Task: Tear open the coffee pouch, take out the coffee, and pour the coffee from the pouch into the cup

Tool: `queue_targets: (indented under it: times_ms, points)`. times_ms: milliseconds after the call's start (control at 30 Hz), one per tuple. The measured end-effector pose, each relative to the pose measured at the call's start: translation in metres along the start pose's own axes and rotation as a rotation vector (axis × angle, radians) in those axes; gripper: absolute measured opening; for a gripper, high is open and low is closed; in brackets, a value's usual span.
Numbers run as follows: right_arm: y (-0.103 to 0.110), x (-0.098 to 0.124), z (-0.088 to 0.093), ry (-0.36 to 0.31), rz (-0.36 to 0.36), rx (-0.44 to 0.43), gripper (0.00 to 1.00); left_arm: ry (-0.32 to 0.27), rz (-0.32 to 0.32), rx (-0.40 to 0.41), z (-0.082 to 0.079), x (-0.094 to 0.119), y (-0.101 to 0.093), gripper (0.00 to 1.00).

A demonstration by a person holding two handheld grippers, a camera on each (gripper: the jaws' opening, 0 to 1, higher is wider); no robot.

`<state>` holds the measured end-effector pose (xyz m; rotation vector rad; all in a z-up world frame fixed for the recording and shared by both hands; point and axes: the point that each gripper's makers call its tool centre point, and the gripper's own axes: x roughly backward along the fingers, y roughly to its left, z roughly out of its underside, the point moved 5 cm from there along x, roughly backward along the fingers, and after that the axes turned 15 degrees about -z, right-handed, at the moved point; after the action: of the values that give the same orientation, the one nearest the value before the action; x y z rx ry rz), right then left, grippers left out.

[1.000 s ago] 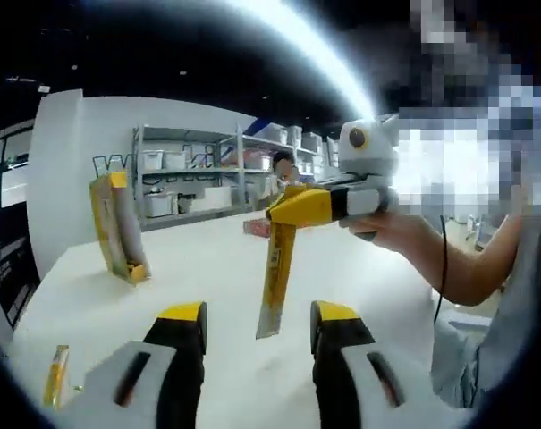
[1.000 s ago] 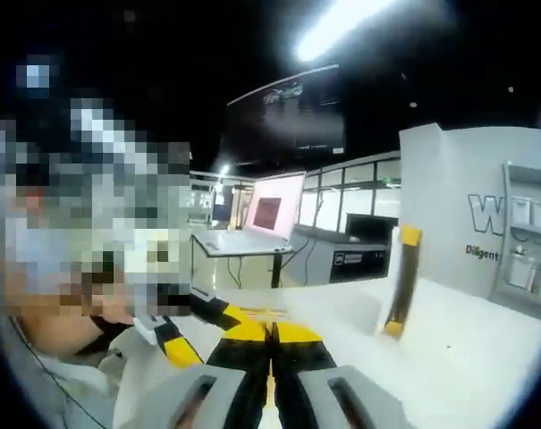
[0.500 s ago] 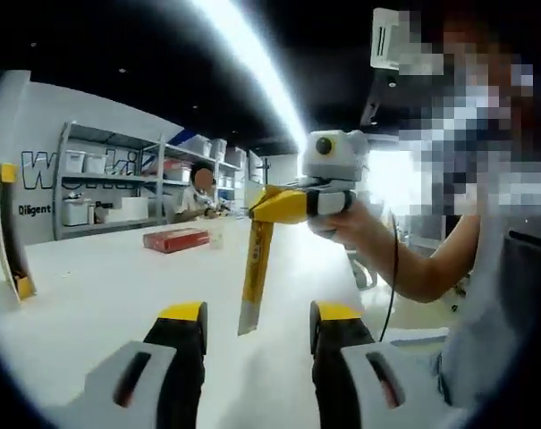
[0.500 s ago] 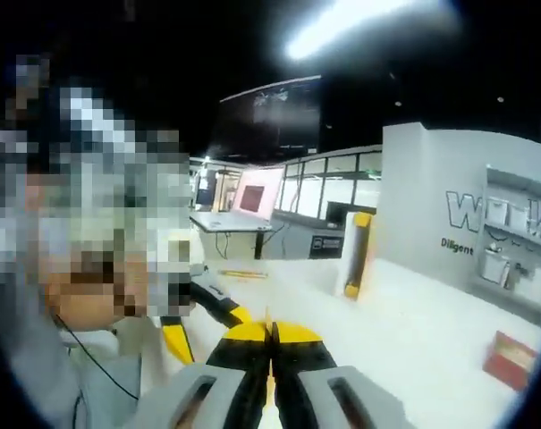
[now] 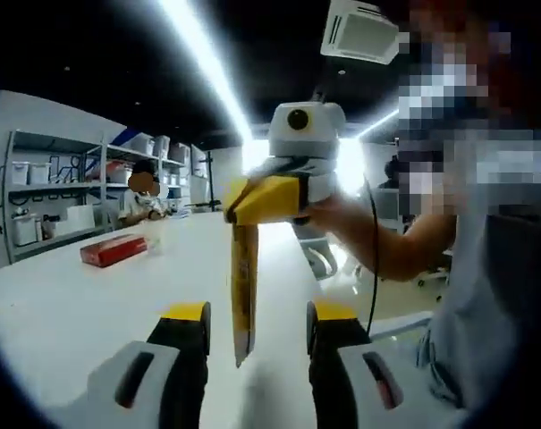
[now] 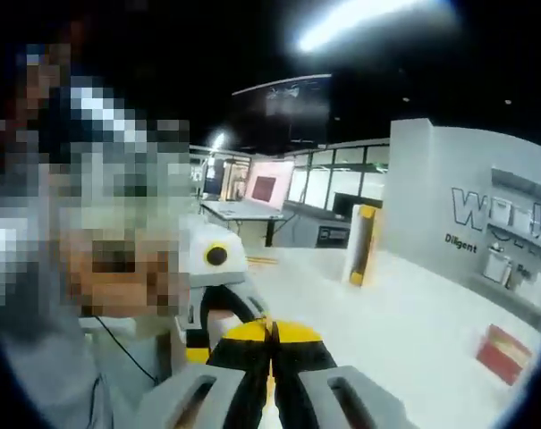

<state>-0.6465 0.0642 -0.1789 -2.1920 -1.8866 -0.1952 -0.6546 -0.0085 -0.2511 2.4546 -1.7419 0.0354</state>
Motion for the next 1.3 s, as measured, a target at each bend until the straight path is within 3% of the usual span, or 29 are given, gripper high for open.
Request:
queue_targets:
  times_ms: [267, 433, 633, 833, 1200, 1300]
  points:
    - [0.019, 0.014, -0.013, -0.069, -0.122, -0.017, 0.01, -0.059, 0.131, 0.058, -0.007, 0.0, -0.017, 0.26]
    - [0.021, 0.01, -0.015, -0.082, -0.16, -0.024, 0.01, -0.072, 0.146, 0.058, -0.009, 0.0, -0.022, 0.25]
    - [0.023, 0.002, -0.017, -0.066, -0.188, -0.021, 0.01, -0.061, 0.107, 0.06, -0.009, 0.007, -0.021, 0.14]
    - [0.028, -0.005, -0.025, -0.09, -0.239, -0.018, 0.01, -0.077, 0.085, 0.056, -0.015, 0.022, -0.024, 0.12]
    - [0.033, -0.036, -0.027, -0.147, -0.336, -0.005, 0.03, -0.115, -0.1, 0.062, -0.005, 0.056, -0.017, 0.11]
    - [0.032, -0.045, -0.026, -0.171, -0.344, 0.039, 0.11, -0.123, -0.136, 0.085, 0.002, 0.063, -0.013, 0.1]
